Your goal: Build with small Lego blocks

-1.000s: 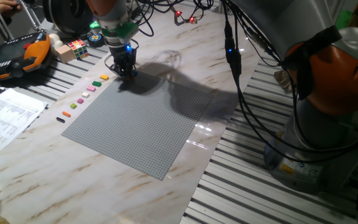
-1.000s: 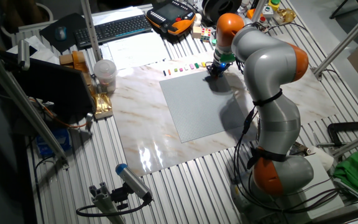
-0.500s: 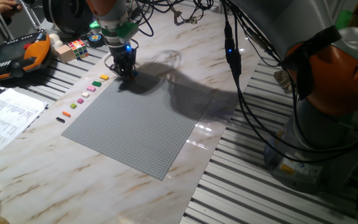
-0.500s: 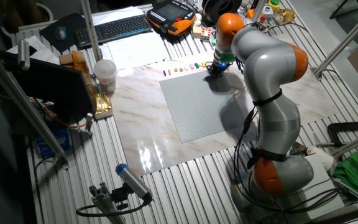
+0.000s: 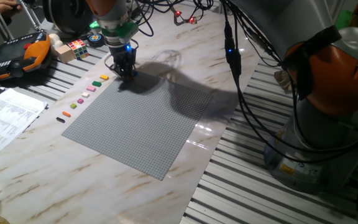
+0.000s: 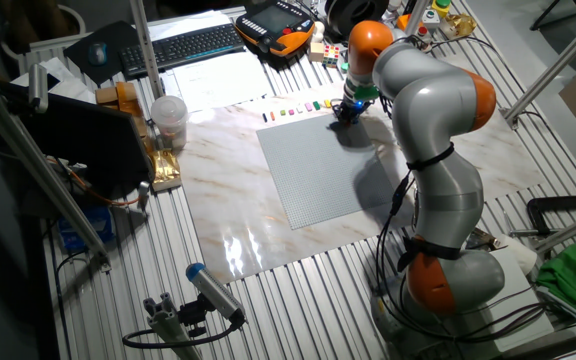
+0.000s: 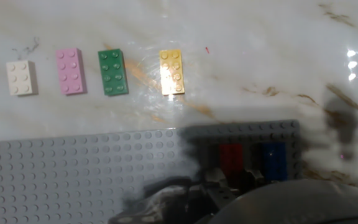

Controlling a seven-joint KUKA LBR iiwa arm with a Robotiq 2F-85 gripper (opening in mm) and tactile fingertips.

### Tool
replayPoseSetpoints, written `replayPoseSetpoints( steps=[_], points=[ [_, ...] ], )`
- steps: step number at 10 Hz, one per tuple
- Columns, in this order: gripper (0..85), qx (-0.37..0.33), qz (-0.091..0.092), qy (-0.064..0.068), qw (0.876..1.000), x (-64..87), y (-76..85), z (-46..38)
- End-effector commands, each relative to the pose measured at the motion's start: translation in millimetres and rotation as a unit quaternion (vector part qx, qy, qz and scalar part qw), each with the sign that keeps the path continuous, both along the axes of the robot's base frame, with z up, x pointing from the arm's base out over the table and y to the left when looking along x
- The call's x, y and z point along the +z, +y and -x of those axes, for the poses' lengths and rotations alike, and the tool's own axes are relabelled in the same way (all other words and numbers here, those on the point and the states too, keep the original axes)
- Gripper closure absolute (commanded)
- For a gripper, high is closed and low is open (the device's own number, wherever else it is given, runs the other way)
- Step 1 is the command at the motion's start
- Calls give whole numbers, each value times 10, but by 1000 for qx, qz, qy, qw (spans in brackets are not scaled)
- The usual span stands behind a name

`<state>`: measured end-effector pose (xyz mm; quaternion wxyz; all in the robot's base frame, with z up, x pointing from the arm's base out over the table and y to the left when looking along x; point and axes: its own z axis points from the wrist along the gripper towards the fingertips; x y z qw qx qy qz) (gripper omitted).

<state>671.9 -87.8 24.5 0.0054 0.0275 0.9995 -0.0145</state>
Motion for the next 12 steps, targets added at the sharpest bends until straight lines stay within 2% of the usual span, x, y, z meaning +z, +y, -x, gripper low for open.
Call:
replayPoseSetpoints(
  steps=[1, 10, 12],
  points=[
    [843, 0, -1, 1, 1000, -3, 2, 2],
    [843, 10, 2, 6, 1000, -1, 2, 39],
    [843, 8, 1, 6, 1000, -9, 2, 25]
  ],
)
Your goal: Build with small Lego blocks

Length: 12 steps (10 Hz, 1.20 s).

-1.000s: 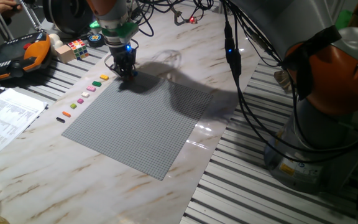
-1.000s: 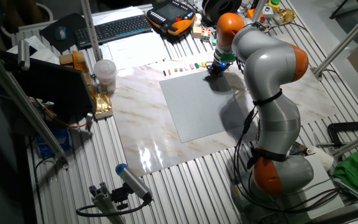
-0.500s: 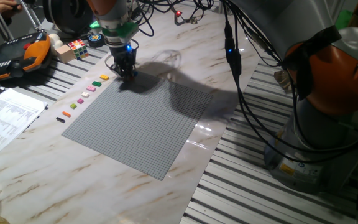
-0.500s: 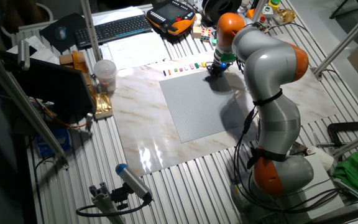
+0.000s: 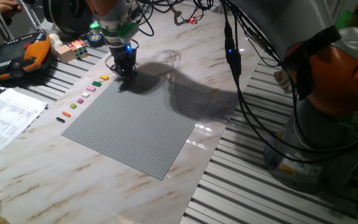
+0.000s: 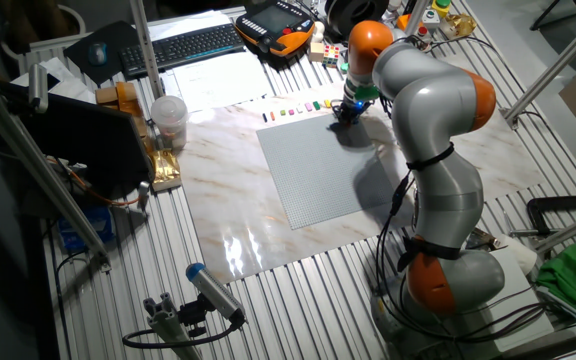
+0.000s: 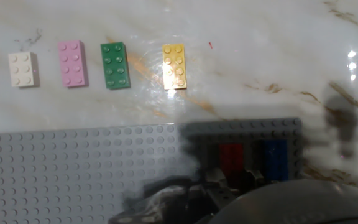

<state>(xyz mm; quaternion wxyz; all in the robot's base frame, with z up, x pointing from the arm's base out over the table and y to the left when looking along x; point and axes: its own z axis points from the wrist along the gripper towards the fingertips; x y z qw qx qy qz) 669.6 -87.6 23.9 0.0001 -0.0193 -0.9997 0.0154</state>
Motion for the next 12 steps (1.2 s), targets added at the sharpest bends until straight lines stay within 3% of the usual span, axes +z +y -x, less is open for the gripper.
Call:
replayPoseSetpoints(
  steps=[1, 12],
  points=[
    [843, 0, -1, 0, 1000, -2, 2, -2],
    [843, -4, -12, 3, 1000, -22, -16, -6]
  ],
)
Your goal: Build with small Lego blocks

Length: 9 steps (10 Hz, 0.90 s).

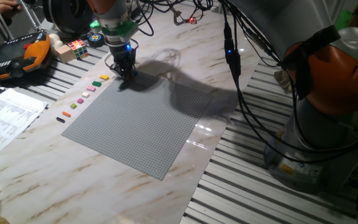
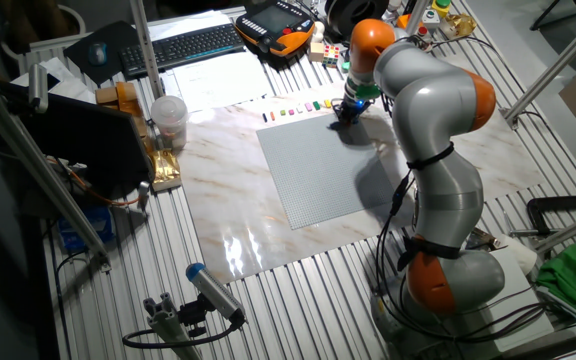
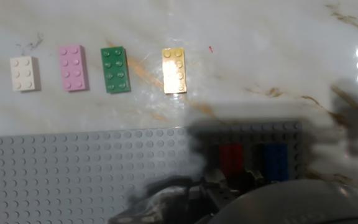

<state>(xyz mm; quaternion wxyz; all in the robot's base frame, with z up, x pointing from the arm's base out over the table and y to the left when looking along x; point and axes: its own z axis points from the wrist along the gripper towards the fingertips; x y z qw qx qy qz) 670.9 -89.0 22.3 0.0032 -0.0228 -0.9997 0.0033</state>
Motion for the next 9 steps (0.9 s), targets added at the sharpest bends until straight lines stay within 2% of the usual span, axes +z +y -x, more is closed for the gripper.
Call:
replayPoseSetpoints(
  steps=[1, 9],
  points=[
    [843, -1, 0, 1, 1000, -7, 0, 9],
    [843, -1, 3, 3, 1000, -12, 8, 30]
  ],
)
